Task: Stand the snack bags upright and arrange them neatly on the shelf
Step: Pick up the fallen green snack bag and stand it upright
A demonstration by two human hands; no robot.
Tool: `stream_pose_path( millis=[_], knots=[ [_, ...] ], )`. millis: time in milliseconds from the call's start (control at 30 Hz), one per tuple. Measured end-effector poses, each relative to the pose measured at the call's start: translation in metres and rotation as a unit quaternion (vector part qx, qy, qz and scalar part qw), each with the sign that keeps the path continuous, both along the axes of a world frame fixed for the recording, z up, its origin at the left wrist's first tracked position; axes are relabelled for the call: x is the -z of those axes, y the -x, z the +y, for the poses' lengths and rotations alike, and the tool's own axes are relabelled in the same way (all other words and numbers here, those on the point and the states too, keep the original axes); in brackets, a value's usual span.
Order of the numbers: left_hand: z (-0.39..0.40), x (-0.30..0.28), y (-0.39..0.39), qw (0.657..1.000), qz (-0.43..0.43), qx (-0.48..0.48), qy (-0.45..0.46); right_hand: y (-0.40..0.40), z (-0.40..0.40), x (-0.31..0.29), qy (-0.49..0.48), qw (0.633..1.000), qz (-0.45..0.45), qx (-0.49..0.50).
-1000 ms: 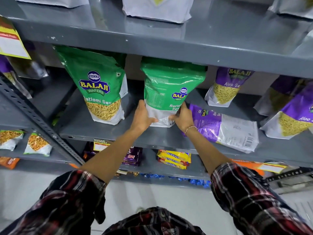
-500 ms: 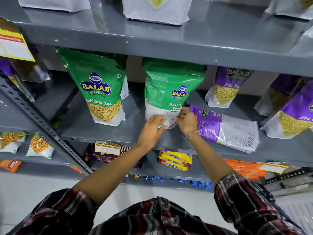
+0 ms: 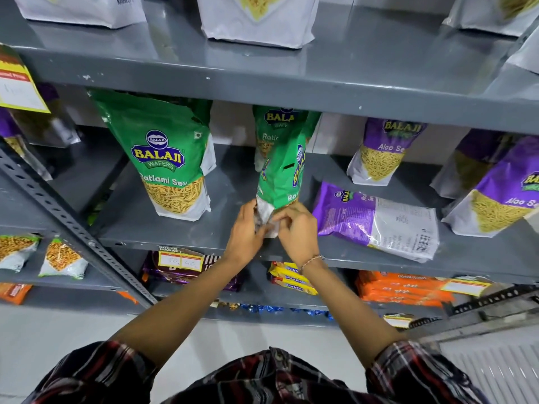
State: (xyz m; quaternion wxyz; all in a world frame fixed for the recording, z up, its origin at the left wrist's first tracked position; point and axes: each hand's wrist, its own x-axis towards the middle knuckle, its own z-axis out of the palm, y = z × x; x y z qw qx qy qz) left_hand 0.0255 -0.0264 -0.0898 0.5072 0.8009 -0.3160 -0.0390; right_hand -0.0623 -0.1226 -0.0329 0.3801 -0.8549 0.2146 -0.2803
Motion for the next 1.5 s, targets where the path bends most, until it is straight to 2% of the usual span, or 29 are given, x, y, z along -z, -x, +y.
stream_pose_path(
  millis=[100,167,267,333,400,500,600,733,900,1100,1167,1200,1267,1333,1400,1500],
  knots=[
    [0.006,-0.003,-0.012,0.999,0.031,0.027,-0.013,-0.004,-0.038,-0.003,-0.012,0.996,-0.001,0.083],
    [0.009,-0.006,-0.02,0.998,0.046,0.035,-0.026,-0.01,-0.071,-0.002,-0.031,0.996,0.024,0.086],
    [0.012,-0.009,-0.037,0.996,0.031,0.051,-0.061,-0.023,-0.107,-0.001,-0.071,0.979,0.178,-0.069],
    [0.011,-0.012,-0.05,0.992,0.031,0.074,-0.095,-0.03,-0.117,-0.001,-0.075,0.957,0.237,-0.148],
    [0.008,-0.016,-0.061,0.987,0.072,0.098,-0.106,-0.033,-0.117,0.001,-0.111,0.952,0.229,-0.168],
    [0.005,-0.022,-0.072,0.978,0.146,0.106,-0.103,-0.032,-0.109,0.003,-0.117,0.966,0.194,-0.124],
    [0.001,-0.022,-0.084,0.975,0.147,0.097,-0.134,-0.03,-0.104,0.007,-0.079,0.98,0.155,-0.097],
    [-0.006,-0.023,-0.092,0.971,0.171,0.106,-0.129,-0.031,-0.104,0.003,-0.128,0.97,0.159,-0.134],
    [-0.014,-0.02,-0.098,0.974,0.148,0.071,-0.156,-0.029,-0.096,0.004,-0.119,0.981,0.146,-0.056],
    [-0.018,-0.018,-0.09,0.978,0.109,0.033,-0.172,-0.024,-0.086,0.01,-0.119,0.985,0.12,-0.027],
    [-0.016,-0.021,-0.076,0.983,0.095,-0.024,-0.155,-0.023,-0.086,0.008,-0.113,0.985,0.124,-0.037],
    [-0.015,-0.021,-0.064,0.982,0.099,-0.083,-0.134,-0.021,-0.086,0.007,-0.108,0.985,0.129,-0.047],
    [-0.015,-0.025,-0.033,0.965,0.152,-0.209,-0.04,-0.015,-0.091,0.004,-0.081,0.983,0.146,-0.075],
    [-0.021,-0.022,0.005,0.926,0.259,-0.272,0.042,-0.004,-0.106,-0.004,-0.049,0.984,0.157,-0.064],
    [-0.036,-0.016,0.044,0.894,0.371,-0.248,0.032,0.011,-0.13,-0.016,-0.025,0.989,0.146,-0.03],
    [-0.068,-0.016,0.092,0.861,0.5,-0.09,0.032,0.042,-0.181,-0.033,0.012,0.983,0.181,0.013]
  ],
)
